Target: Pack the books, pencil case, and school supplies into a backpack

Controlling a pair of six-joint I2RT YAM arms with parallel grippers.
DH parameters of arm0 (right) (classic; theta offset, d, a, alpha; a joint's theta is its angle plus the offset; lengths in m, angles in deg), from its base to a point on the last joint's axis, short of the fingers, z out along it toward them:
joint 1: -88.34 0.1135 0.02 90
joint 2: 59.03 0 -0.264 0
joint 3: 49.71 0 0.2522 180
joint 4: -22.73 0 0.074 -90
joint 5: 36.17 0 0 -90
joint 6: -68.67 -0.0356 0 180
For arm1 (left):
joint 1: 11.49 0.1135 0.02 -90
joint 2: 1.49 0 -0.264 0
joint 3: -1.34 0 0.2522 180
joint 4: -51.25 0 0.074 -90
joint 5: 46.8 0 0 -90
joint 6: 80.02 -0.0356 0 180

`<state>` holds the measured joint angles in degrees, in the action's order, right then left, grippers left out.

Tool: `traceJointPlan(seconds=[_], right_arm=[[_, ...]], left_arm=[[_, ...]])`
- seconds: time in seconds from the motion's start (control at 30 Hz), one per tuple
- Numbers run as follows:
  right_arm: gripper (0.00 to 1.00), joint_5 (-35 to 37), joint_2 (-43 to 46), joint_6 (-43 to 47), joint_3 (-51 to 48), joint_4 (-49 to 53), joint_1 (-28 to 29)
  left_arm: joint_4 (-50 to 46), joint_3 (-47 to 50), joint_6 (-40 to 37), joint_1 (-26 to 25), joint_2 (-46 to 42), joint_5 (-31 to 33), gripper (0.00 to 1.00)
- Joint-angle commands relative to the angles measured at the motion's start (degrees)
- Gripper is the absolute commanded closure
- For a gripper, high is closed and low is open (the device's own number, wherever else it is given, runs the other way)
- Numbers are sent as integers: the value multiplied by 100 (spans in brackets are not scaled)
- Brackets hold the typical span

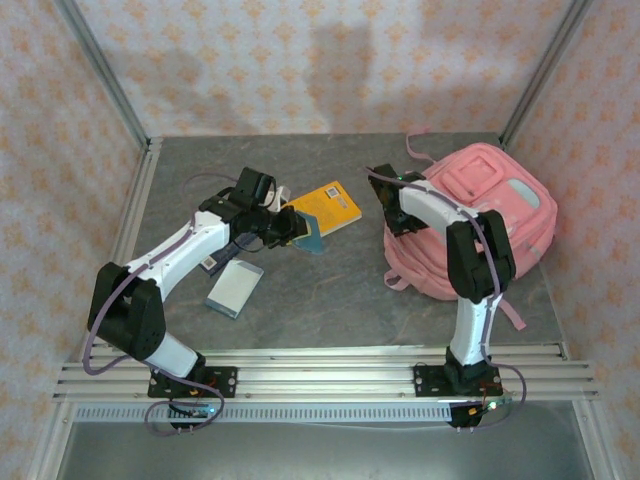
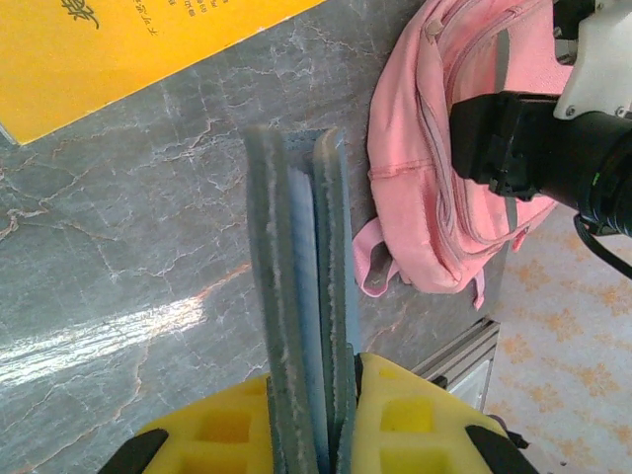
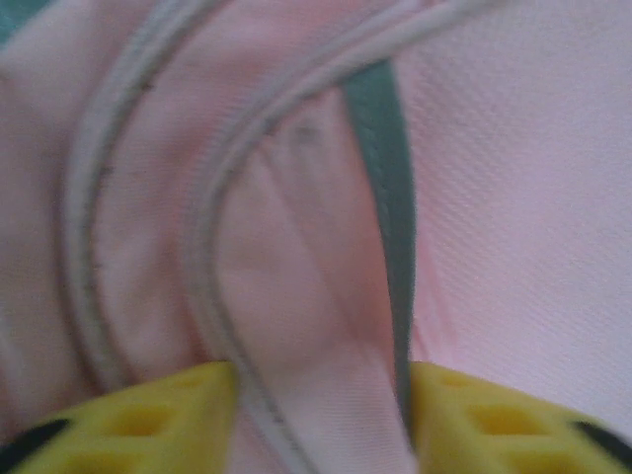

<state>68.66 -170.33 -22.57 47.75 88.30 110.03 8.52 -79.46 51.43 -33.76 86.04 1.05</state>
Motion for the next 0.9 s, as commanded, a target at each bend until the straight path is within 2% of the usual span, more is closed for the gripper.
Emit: traceJointPlan(seconds=[0.0, 0.1, 0.13, 0.43, 0.67, 0.87], right_arm=[[79, -938, -71, -95, 91, 95, -95], [98, -1264, 26, -68, 117, 105, -116], [100, -1398, 92, -85, 123, 98, -105], [100, -2872, 1146, -777, -64, -264, -113], [100, -2859, 1903, -853, 138, 171, -121], [100, -2890, 2344, -905, 450, 567, -121]], left_arm=[[-39, 42, -137, -24, -97, -83, 100], [-38, 60, -129, -24, -113, -65, 100], [-34, 67, -120, -24, -113, -65, 100], [-80, -2, -161, -23, -157, -57, 100], [-163, -123, -269, -32, -18, 18, 100], [43, -459, -269, -148, 469, -46, 100]])
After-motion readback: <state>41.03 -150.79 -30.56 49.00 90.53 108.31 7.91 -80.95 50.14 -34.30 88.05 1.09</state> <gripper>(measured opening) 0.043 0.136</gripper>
